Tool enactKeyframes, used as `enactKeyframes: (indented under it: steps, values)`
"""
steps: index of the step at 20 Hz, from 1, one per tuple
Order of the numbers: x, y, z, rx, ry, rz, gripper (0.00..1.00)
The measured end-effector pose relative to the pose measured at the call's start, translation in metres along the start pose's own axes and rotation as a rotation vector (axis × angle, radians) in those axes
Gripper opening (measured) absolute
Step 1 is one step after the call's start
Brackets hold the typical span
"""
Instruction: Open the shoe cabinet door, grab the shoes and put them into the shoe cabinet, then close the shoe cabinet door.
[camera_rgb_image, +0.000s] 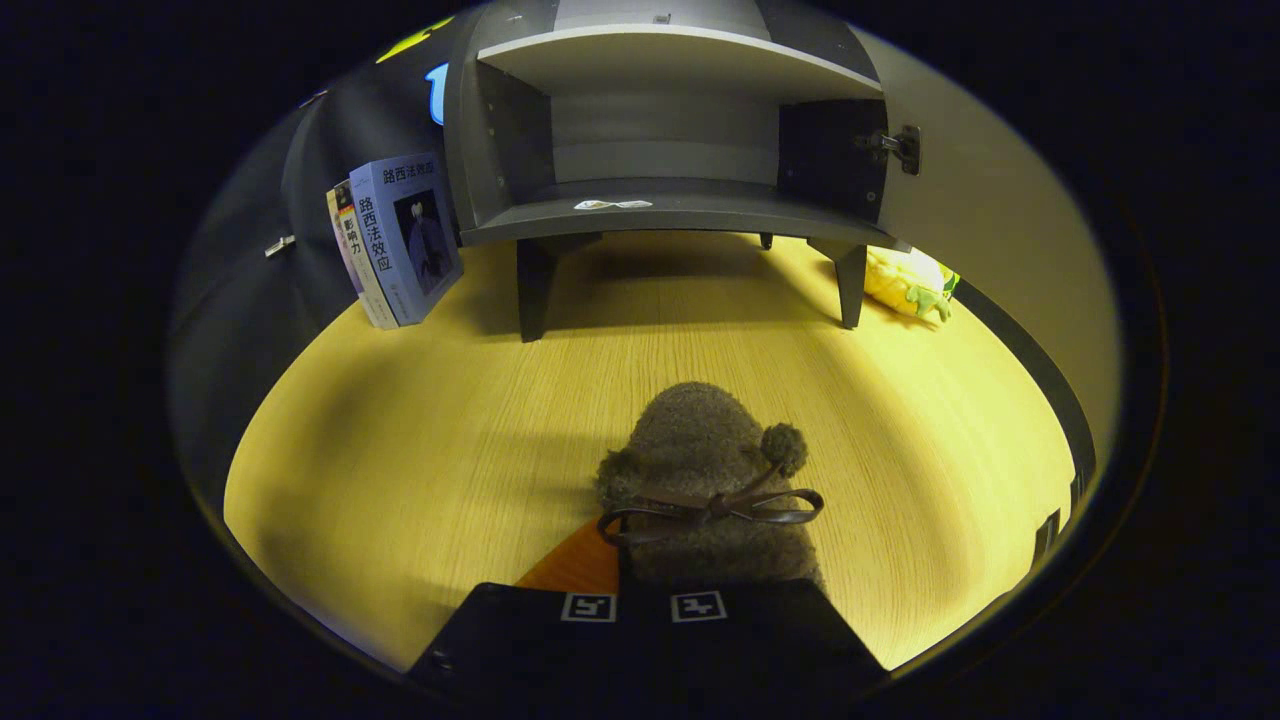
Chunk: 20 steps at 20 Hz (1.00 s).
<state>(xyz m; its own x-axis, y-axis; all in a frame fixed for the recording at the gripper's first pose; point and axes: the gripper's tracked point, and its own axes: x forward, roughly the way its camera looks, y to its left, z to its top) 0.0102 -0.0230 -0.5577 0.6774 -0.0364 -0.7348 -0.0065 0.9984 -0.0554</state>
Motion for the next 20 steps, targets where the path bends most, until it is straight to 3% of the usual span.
enactKeyframes:
  steps: [10, 20]
  values:
    - [-0.045, -0.004, 0.012, -0.010, 0.043, 0.042, 0.05]
    - [-0.149, -0.030, 0.172, 0.012, -0.180, 0.003, 0.05]
